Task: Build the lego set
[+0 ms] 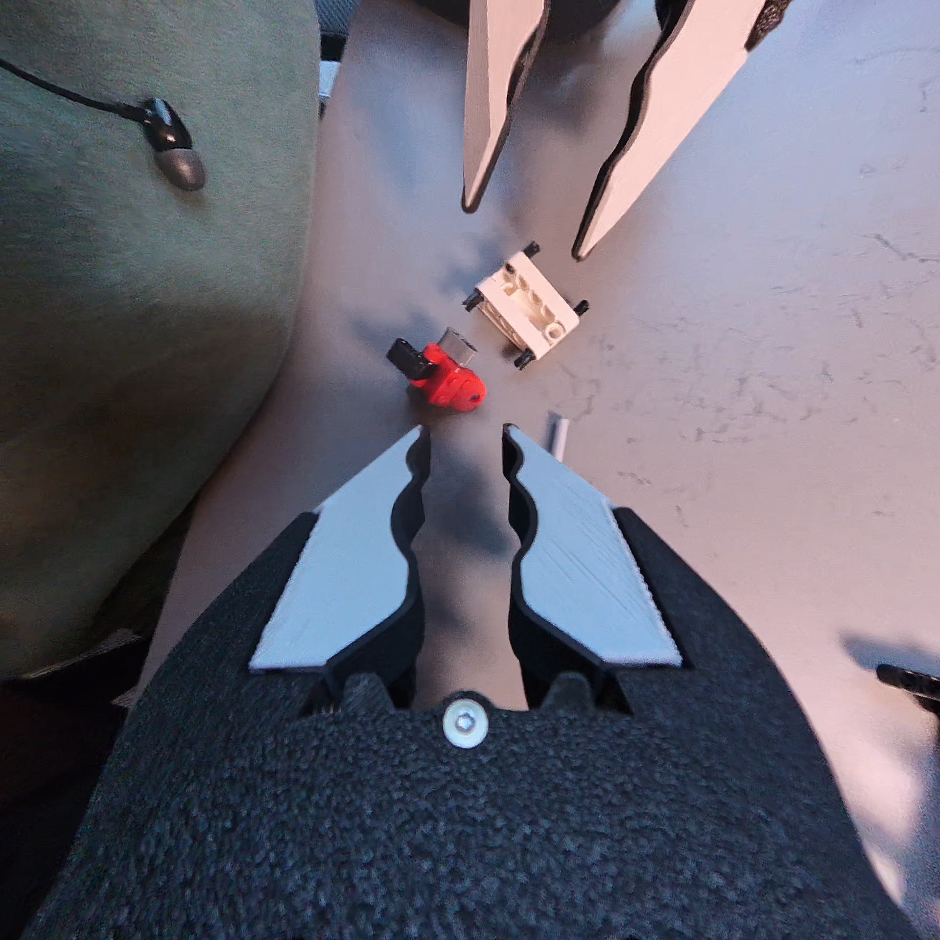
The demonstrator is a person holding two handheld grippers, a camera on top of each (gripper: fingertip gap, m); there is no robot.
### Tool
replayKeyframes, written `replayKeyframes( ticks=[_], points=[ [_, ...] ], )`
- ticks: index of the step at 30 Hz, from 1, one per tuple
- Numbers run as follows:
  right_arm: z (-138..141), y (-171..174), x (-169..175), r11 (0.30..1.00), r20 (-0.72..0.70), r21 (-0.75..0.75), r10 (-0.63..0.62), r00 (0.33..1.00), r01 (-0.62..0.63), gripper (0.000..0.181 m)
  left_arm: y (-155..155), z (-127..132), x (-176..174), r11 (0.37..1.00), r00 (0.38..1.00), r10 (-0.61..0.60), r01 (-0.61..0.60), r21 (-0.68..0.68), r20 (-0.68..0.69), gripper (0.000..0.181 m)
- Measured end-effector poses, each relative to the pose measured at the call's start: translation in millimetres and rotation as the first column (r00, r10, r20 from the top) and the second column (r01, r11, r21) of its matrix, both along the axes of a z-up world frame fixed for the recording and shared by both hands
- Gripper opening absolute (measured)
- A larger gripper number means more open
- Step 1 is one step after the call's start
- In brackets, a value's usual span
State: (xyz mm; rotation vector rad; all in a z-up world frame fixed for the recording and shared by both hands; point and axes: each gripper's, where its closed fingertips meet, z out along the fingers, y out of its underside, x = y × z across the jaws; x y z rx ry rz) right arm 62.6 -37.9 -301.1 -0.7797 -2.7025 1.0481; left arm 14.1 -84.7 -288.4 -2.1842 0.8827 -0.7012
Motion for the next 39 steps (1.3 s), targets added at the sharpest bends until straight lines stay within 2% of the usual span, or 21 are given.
replayKeyframes(
  ticks=[3, 4, 5, 6, 10, 14, 19, 24, 28, 31, 33, 36, 39],
  points=[
    [3, -19, 1, 0.999, -0.015, -0.013, 0.037, 0.999, -0.037, 0.047, -5, 0, 3, 1.0, 1.0, 0.013, -0.013, 0.02, 0.006, 0.039],
    [-2, -24, -2, 0.999, -0.026, 0.019, 0.043, 0.999, -0.043, 0.046, -5, 0, 3, 0.999, 1.0, 0.023, -0.022, 0.033, -0.005, 0.039],
    [-8, -25, -5, 0.997, -0.035, 0.066, 0.049, 0.998, -0.047, 0.032, -4, 2, 2, 0.999, 1.0, 0.028, -0.028, 0.046, -0.008, 0.039],
    [-9, -28, -6, 0.996, -0.037, 0.07, 0.06, 0.998, -0.057, 0.032, -2, 5, 3, 0.998, 1.0, 0.031, -0.031, 0.059, 0.001, 0.039],
    [19, -29, -8, 0.994, 0.021, -0.103, 0.042, 0.999, -0.04, 0.031, 2, 27, 14, 0.99, 0.999, 0.028, -0.033, 0.136, 0.038, 0.04],
    [42, -27, -14, 0.955, 0.137, -0.296, 0.006, 0.991, 0.035, 0.031, 4, 52, 33, 0.956, 0.999, -0.02, 0.012, 0.293, 0.026, 0.034],
    [58, -41, -6, 0.843, 0.336, -0.534, 0.145, 0.931, 0.062, 0.032, 7, 61, 42, 0.893, 0.991, -0.064, 0.11, 0.435, -0.119, 0.035],
    [70, -55, 1, 0.738, 0.441, -0.672, 0.328, 0.836, 0.065, 0.031, 0, 53, 55, 0.873, 0.96, -0.176, 0.256, 0.416, -0.219, 0.039],
    [68, -58, 4, 0.721, 0.465, -0.691, 0.384, 0.798, 0.055, 0.031, 0, 50, 58, 0.861, 0.94, -0.193, 0.3, 0.41, -0.281, 0.03],
    [74, -52, -4, 0.684, 0.429, -0.724, 0.344, 0.835, 0.09, 0.031, 5, 54, 52, 0.872, 0.96, -0.134, 0.232, 0.43, -0.245, 0.029],
    [87, -43, -18, 0.624, 0.348, -0.772, 0.261, 0.9, 0.117, 0.034, 13, 62, 42, 0.881, 0.986, -0.047, 0.115, 0.459, -0.158, 0.029],
    [112, -24, -34, 0.556, 0.171, -0.825, 0.078, 0.982, 0.1, 0.042, 22, 84, 24, 0.875, 0.994, 0.07, -0.103, 0.473, 0.086, 0.029],
    [124, -14, -47, 0.587, -0.02, -0.805, -0.161, 0.987, 0.079, 0.036, 28, 113, 5, 0.852, 0.909, 0.137, -0.31, 0.422, 0.393, 0.029]
  ],
)
